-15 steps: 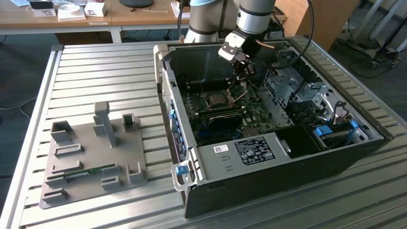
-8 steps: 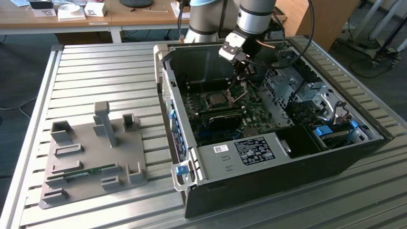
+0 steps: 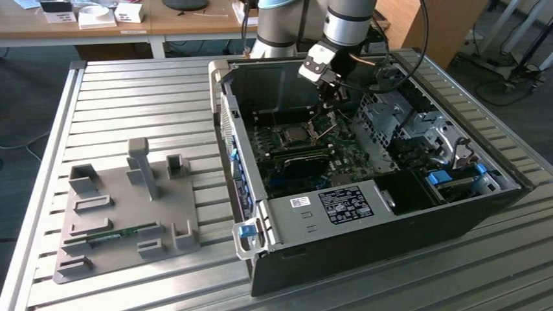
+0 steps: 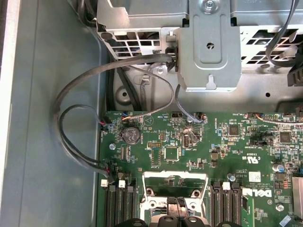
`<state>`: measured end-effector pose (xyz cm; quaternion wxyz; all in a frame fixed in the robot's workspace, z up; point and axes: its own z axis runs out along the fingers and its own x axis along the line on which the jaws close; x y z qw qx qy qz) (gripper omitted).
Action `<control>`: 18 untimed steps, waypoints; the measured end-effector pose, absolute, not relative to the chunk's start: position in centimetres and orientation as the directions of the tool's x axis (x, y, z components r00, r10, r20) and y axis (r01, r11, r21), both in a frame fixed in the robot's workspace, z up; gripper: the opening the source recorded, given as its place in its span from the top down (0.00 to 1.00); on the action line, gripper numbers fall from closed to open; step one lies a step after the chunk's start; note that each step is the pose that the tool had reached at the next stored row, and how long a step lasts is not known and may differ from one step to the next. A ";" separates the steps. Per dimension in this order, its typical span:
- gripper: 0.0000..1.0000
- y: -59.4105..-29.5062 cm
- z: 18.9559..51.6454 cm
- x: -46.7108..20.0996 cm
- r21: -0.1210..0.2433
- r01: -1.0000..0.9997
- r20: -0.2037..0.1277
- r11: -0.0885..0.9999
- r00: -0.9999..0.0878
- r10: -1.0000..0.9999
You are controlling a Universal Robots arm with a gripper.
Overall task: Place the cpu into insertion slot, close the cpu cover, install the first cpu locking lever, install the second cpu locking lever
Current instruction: 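Close the cpu cover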
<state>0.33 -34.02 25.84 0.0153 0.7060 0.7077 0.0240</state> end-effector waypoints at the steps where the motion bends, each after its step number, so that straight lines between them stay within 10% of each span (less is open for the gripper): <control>1: 0.89 -34.0 25.8 0.3 0.056 0.998 0.012 0.002 -0.003 1.000; 18: 0.89 -34.0 25.9 1.8 0.056 0.998 0.012 0.002 -0.003 1.000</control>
